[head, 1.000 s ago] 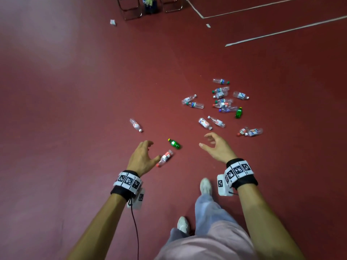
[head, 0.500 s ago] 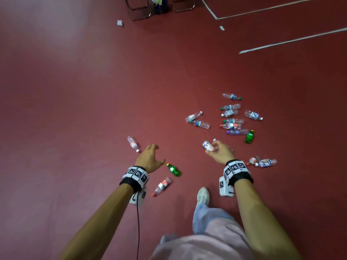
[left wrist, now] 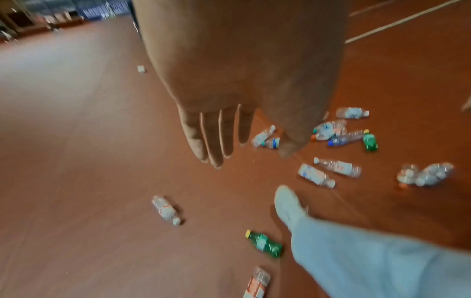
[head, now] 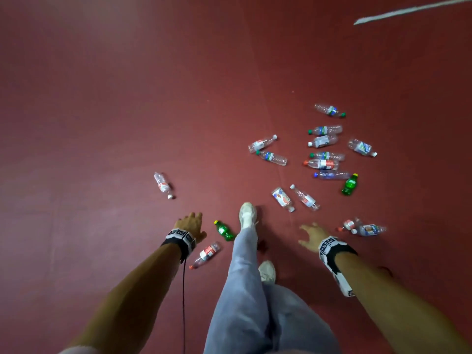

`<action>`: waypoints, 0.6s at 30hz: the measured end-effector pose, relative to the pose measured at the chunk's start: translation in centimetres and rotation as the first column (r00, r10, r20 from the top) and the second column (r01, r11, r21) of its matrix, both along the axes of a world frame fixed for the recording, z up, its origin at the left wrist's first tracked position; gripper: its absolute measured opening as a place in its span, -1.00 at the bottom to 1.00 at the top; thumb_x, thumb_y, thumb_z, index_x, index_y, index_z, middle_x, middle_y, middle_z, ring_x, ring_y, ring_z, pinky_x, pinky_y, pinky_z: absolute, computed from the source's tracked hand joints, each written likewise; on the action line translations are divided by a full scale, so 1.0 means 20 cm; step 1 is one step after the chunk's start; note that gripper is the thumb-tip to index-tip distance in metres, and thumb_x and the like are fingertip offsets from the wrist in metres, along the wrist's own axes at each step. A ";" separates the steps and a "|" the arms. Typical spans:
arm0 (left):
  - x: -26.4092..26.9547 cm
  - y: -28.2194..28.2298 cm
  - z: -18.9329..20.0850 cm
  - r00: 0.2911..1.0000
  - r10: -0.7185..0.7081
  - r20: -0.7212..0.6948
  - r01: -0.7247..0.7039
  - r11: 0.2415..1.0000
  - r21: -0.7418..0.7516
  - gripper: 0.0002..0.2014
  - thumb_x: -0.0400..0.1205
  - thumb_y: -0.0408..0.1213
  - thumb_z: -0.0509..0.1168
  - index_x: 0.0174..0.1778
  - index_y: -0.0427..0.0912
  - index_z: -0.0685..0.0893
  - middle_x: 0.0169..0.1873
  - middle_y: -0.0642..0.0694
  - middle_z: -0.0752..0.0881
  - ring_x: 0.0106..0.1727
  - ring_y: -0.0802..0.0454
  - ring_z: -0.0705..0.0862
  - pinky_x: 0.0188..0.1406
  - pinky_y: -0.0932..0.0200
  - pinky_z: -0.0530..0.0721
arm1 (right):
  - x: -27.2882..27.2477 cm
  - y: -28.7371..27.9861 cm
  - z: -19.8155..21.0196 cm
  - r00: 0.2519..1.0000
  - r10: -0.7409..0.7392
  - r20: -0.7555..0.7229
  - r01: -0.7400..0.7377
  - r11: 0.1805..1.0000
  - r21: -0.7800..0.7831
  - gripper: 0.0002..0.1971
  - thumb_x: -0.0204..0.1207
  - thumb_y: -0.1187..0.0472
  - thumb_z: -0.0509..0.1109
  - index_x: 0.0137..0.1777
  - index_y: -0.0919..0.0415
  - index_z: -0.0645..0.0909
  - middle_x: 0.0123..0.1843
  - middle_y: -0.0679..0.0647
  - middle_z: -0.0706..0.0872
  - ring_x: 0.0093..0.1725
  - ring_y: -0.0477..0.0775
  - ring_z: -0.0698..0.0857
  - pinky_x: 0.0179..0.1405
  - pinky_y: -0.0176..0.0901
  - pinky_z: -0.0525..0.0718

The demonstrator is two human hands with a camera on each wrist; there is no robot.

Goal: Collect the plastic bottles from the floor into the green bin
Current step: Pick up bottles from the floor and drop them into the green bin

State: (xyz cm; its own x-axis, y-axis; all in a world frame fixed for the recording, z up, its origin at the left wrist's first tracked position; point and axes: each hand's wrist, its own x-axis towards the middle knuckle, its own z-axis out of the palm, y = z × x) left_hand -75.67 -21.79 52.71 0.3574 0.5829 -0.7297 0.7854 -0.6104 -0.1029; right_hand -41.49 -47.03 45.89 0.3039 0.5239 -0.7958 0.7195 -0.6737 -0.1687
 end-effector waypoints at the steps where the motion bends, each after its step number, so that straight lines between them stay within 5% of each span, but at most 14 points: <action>1: 0.00 0.01 -0.13 1.000 0.003 -0.021 -0.003 0.999 -0.032 -0.36 0.68 0.08 0.33 0.60 -0.14 0.33 0.42 -0.19 0.55 0.38 -0.24 0.64 0.31 -0.13 0.62 | 0.05 0.03 -0.10 1.000 0.003 -0.009 -0.003 1.000 -0.015 -0.32 0.59 -0.18 0.43 0.68 -0.09 0.37 0.69 0.23 0.41 0.73 0.23 0.30 0.62 0.01 0.42; 9: -0.01 0.10 -1.45 0.974 0.210 -0.080 -0.223 0.949 -0.223 -0.33 0.72 0.15 0.21 0.73 0.04 0.23 0.38 -0.24 0.67 0.36 -0.27 0.69 0.31 -0.11 0.66 | 0.37 0.27 -1.22 0.999 0.044 -0.027 -0.045 0.997 -0.059 -0.35 0.56 -0.24 0.40 0.66 -0.29 0.38 0.69 0.28 0.36 0.66 0.28 0.41 0.61 0.04 0.45; 15: 0.00 0.15 -2.35 0.884 0.458 -0.092 -0.463 0.837 -0.291 -0.18 0.70 0.10 0.32 0.80 0.02 0.05 0.26 -0.36 0.75 0.28 -0.33 0.74 0.20 -0.09 0.68 | 0.52 0.51 -2.01 0.976 0.218 0.005 -0.217 0.973 0.074 -0.55 0.45 -0.03 0.57 0.37 -0.11 0.74 0.57 0.39 0.48 0.54 0.52 0.50 0.59 0.21 0.47; 18: -0.01 0.18 -2.72 0.803 0.580 -0.135 -0.592 0.757 -0.277 -0.05 0.70 0.15 0.29 0.82 -0.14 -0.13 0.40 -0.38 0.66 0.38 -0.35 0.68 0.31 -0.16 0.63 | 0.58 0.66 -2.31 0.966 0.258 0.018 -0.257 0.966 -0.027 -0.44 0.54 -0.22 0.45 0.55 -0.25 0.55 0.72 0.45 0.10 0.70 0.55 0.22 0.71 0.21 0.23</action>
